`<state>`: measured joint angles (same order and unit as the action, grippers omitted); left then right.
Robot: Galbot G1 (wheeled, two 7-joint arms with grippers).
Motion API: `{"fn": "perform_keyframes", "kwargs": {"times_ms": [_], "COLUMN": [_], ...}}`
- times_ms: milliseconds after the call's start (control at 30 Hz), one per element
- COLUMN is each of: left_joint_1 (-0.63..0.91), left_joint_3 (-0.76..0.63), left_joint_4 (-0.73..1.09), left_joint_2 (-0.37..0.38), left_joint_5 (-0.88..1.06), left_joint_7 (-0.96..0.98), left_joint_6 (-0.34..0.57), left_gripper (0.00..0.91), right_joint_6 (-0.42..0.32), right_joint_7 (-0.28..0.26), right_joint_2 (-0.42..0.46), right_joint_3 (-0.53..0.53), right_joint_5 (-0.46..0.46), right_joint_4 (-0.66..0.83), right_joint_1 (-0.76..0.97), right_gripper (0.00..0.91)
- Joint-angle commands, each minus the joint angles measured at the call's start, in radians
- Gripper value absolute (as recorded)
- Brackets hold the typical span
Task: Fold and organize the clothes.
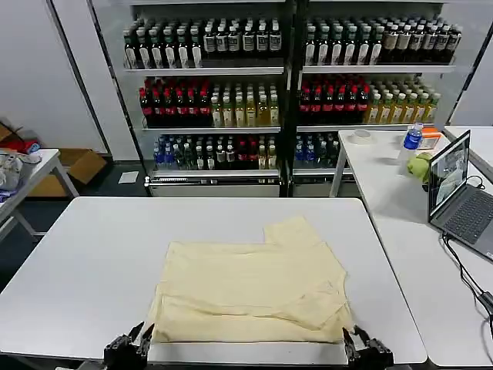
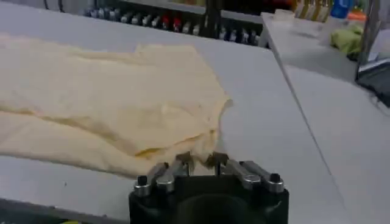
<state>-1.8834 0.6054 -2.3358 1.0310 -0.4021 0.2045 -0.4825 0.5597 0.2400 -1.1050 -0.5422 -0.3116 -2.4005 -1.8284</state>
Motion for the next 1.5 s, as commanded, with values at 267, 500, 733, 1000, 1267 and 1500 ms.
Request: {"fn": "perform_keyframes", "kwargs": {"times_ms": [267,500,733,1000,1267,1500], "left_joint_1": [0.582,0.85,1.041,1.153,1.184,1.173], "left_joint_3": [-0.144,-0.351,-0.496,-0.592,-0.615,-0.609], "left_joint_4": [0.287,0.458,0.603,0.745,0.825,0.832], "left_joint_2": [-0.114,-0.135,-0.117,-0.081,-0.057,-0.064], "left_joint_5": [-0.245,-0.259,-0.295,-0.304,-0.305,-0.308], "left_joint_7": [0.051,0.077,0.116,0.119,0.13,0.135], "left_joint_6": [-0.039,-0.08,-0.094,-0.095,-0.096,-0.096], "left_gripper": [0.907,0.907,0.907,0.907,0.907,0.907], "right_joint_6": [0.019,0.02,0.021,0.021,0.021,0.021], "right_joint_7": [0.069,0.115,0.141,0.137,0.134,0.124], "right_joint_2": [0.074,0.095,0.06,0.008,-0.068,-0.112], "right_joint_3": [0.178,0.338,0.466,0.569,0.61,0.616], "right_joint_5": [-0.196,-0.331,-0.394,-0.423,-0.431,-0.428], "right_joint_4": [0.314,0.534,0.739,0.923,1.091,1.192], "right_joint_1": [0.611,0.911,1.115,1.261,1.361,1.394], "right_gripper": [0.907,0.907,0.907,0.907,0.907,0.907]}}
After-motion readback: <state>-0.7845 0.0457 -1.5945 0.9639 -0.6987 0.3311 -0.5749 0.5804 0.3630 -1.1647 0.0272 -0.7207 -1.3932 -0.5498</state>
